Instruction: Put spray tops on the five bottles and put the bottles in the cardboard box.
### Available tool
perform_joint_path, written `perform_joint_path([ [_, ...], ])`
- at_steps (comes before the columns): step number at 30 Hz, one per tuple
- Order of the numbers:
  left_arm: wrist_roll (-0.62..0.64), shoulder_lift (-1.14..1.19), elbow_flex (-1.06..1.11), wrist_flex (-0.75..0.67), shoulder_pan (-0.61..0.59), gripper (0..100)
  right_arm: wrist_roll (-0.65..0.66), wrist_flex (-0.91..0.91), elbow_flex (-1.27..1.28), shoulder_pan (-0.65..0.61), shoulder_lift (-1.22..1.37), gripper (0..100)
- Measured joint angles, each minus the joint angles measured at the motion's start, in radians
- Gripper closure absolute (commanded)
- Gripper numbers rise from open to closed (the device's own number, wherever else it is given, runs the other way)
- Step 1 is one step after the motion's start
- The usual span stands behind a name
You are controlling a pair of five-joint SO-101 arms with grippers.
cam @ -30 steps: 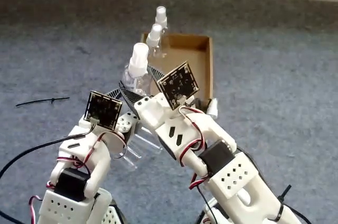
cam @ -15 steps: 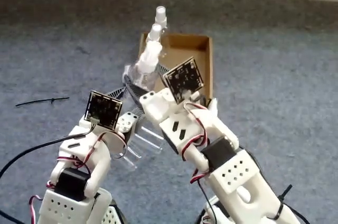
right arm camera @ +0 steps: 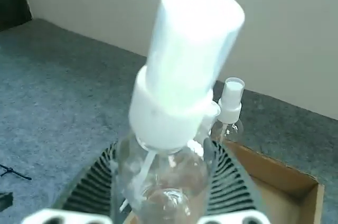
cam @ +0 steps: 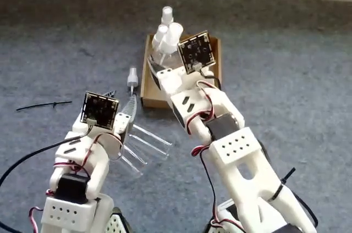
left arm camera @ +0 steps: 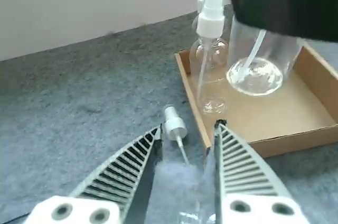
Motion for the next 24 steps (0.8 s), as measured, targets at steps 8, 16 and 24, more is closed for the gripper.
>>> perform_joint_path([
  [8, 0.04, 0.002, 0.014, -0.092, -0.255, 85, 0.0, -0.118, 0.011, -0.003, 0.132, 99.5],
  [16, 0.057, 0.002, 0.014, -0.104, -0.272, 85, 0.0, -0.23, 0.127, -0.003, 0.167, 99.5],
  [24, 0.057, 0.002, 0.014, -0.104, -0.272, 85, 0.0, -0.233, 0.153, -0.04, 0.181, 99.5],
])
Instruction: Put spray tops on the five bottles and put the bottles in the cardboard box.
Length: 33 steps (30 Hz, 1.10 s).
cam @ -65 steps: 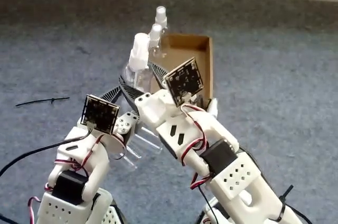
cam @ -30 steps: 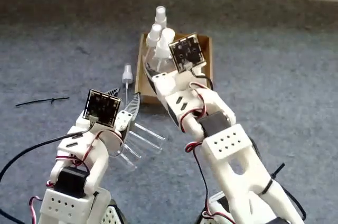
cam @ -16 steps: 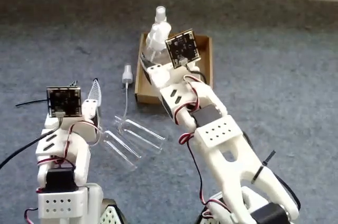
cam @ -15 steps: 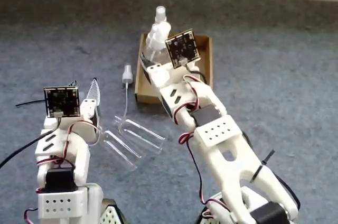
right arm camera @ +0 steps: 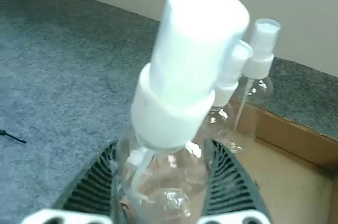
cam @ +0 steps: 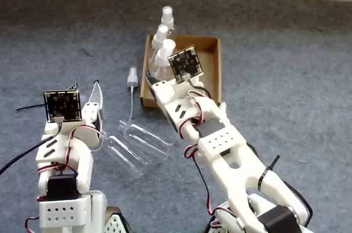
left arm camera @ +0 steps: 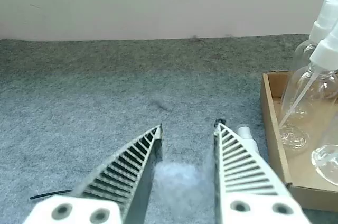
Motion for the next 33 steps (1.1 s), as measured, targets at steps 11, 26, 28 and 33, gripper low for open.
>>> perform_joint_path([
  [11, 0.0, 0.0, 0.0, 0.0, 0.0, 85, 0.0, -0.009, -0.052, -0.009, 0.114, 99.5],
  [26, 0.0, 0.0, 0.0, 0.0, 0.0, 85, 0.0, -0.055, -0.054, -0.003, 0.123, 99.5],
  [28, 0.0, 0.0, 0.0, 0.0, 0.0, 85, 0.0, -0.055, -0.054, -0.003, 0.123, 99.5],
  [33, 0.0, 0.0, 0.021, 0.0, 0.0, 85, 0.0, -0.057, -0.054, 0.002, 0.146, 99.5],
])
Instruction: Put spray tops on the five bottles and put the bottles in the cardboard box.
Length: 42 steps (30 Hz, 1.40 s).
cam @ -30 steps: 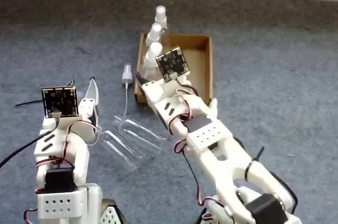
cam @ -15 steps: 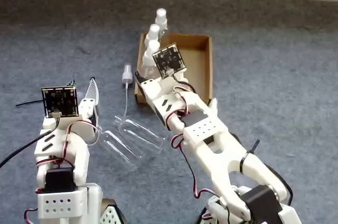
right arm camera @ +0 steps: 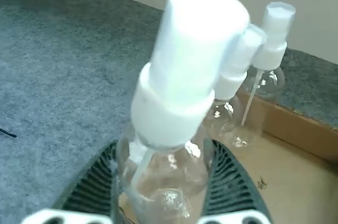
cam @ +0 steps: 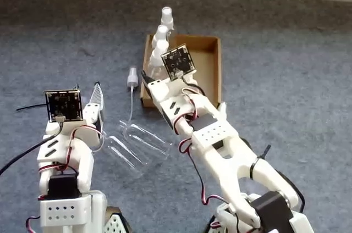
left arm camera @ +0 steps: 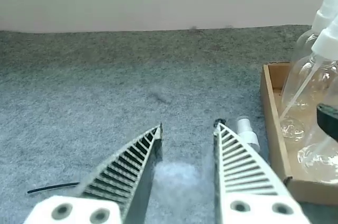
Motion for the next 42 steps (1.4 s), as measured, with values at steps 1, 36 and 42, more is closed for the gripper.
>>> perform_joint_path([
  [1, 0.0, 0.0, 0.0, 0.0, 0.0, 85, 0.0, 0.0, 0.0, 0.0, 0.014, 99.5],
  [36, 0.006, 0.0, 0.0, 0.0, 0.003, 85, 0.002, -0.048, -0.029, 0.005, 0.15, 87.6],
  [42, 0.006, 0.0, 0.0, 0.0, 0.003, 85, 0.002, -0.048, -0.029, 0.005, 0.15, 86.1],
])
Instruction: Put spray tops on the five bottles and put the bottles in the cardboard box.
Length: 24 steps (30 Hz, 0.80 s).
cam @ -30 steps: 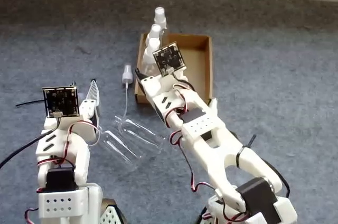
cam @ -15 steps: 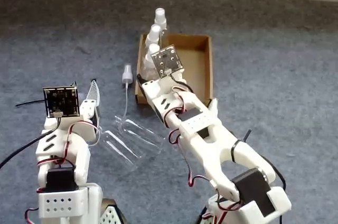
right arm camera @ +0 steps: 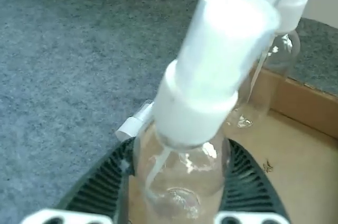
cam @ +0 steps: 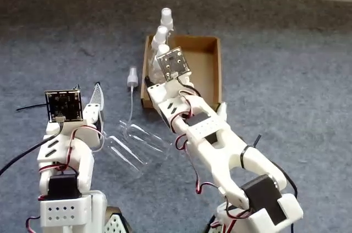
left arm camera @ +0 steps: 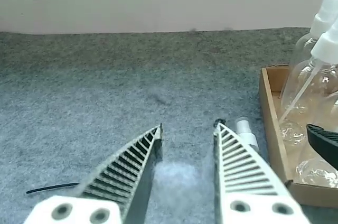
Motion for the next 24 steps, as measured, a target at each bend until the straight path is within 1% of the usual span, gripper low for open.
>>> perform_joint_path([
  [10, 0.0, 0.0, 0.0, 0.0, 0.0, 85, 0.0, 0.0, 0.0, 0.0, 0.0, 85.8],
  [16, 0.0, 0.0, 0.0, 0.0, 0.0, 85, 0.0, 0.0, 0.0, 0.0, 0.0, 77.6],
  [24, 0.0, 0.0, 0.0, 0.0, 0.0, 85, -0.002, 0.0, 0.0, 0.0, 0.0, 77.6],
])
